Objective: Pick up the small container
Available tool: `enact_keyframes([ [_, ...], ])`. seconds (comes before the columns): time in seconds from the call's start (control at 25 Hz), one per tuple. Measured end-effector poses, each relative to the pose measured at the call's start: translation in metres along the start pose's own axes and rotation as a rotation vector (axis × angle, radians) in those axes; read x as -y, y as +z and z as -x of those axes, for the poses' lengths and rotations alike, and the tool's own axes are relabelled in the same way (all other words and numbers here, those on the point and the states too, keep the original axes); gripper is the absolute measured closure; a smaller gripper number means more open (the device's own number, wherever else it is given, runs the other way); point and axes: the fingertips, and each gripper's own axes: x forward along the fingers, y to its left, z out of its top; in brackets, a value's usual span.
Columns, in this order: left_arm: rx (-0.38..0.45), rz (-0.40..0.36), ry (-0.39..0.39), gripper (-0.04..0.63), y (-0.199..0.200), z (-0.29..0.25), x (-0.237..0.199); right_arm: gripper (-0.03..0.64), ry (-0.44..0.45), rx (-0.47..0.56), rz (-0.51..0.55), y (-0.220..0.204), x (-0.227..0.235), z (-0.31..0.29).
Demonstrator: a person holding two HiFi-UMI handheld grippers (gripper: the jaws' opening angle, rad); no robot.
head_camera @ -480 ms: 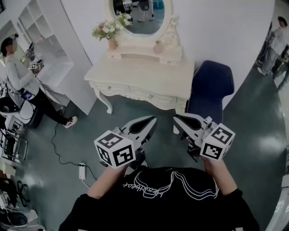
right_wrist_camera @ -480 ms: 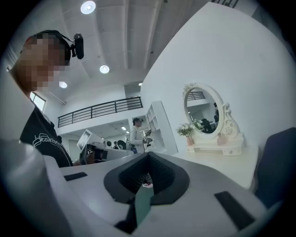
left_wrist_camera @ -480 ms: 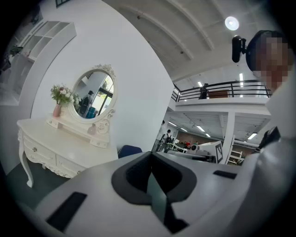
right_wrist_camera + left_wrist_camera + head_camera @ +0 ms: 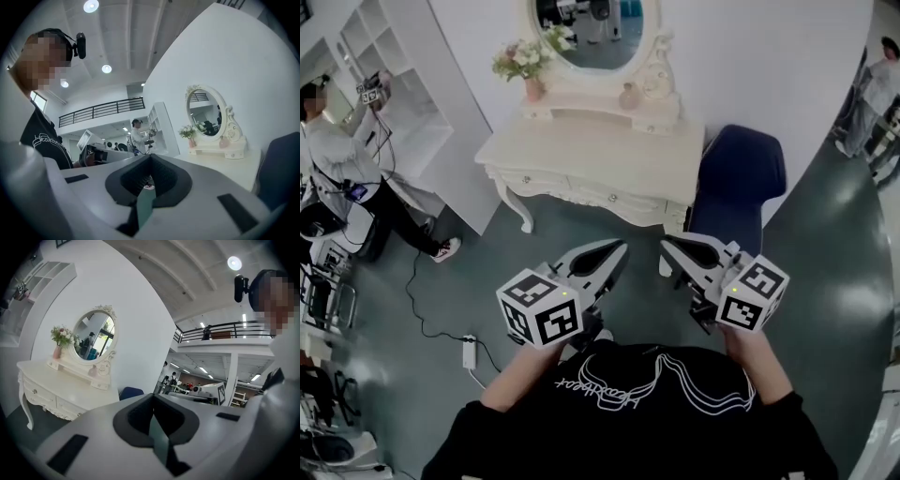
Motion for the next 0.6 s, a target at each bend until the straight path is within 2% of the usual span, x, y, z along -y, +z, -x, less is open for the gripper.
enact_keyframes([
  [0.28,-0.010,0.037,0.011,0.592,-0.006,0.002,-0.016,0.611,0.003,-0.011,-0.046,-0.007,0.006,-0.009],
  [0.6,-0.039,0.075,-0.020,0.592,-0.004,-0.030,-0.054,0.611,-0.022,-0.035,-0.068,-0.011,0.047,-0.035],
])
